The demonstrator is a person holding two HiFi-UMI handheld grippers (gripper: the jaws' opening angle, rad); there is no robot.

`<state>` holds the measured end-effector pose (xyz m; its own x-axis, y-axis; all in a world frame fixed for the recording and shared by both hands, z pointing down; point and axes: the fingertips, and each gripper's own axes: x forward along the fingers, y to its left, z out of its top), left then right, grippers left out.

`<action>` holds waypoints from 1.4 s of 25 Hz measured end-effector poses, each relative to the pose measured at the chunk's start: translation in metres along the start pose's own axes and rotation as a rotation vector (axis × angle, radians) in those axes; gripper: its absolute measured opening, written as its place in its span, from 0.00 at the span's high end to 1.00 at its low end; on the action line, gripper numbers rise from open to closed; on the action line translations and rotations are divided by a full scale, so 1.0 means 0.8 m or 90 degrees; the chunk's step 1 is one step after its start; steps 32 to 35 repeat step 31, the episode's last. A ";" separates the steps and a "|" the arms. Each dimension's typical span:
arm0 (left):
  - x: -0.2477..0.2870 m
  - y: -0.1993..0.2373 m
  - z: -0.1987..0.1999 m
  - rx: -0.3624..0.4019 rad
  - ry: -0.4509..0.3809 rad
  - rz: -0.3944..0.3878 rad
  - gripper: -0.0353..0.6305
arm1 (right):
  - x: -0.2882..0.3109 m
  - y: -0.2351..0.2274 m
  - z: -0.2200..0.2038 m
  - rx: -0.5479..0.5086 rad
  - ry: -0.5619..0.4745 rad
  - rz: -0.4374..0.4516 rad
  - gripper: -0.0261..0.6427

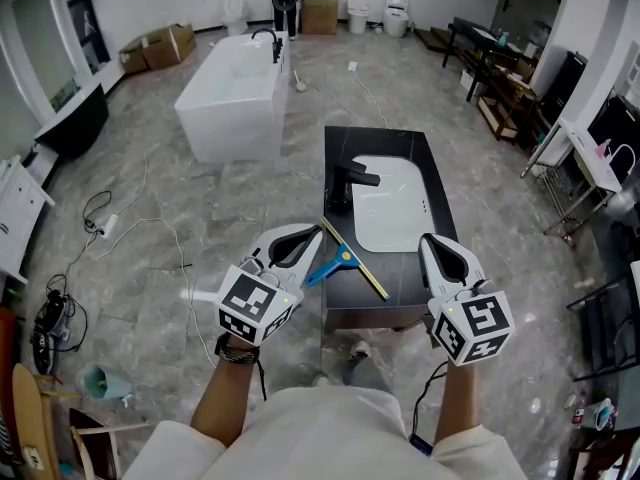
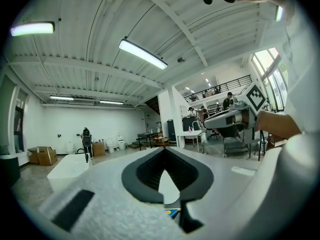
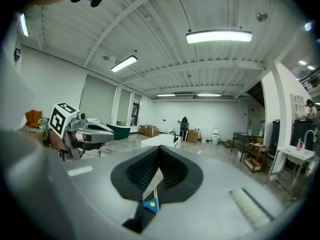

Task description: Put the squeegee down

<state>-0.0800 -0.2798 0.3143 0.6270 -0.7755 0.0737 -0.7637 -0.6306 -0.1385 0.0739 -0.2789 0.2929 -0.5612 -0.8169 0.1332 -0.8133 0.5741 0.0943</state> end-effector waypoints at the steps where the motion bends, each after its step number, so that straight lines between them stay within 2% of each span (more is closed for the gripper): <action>1: 0.000 0.000 0.000 0.001 0.001 0.001 0.94 | 0.000 0.000 0.001 -0.002 -0.001 0.002 0.95; 12: -0.002 -0.001 0.000 0.011 0.013 0.011 0.94 | 0.005 0.005 0.001 -0.017 0.004 0.016 0.95; 35: 0.012 -0.010 -0.012 0.000 0.026 -0.010 0.94 | 0.010 -0.006 -0.018 -0.013 0.026 0.009 0.95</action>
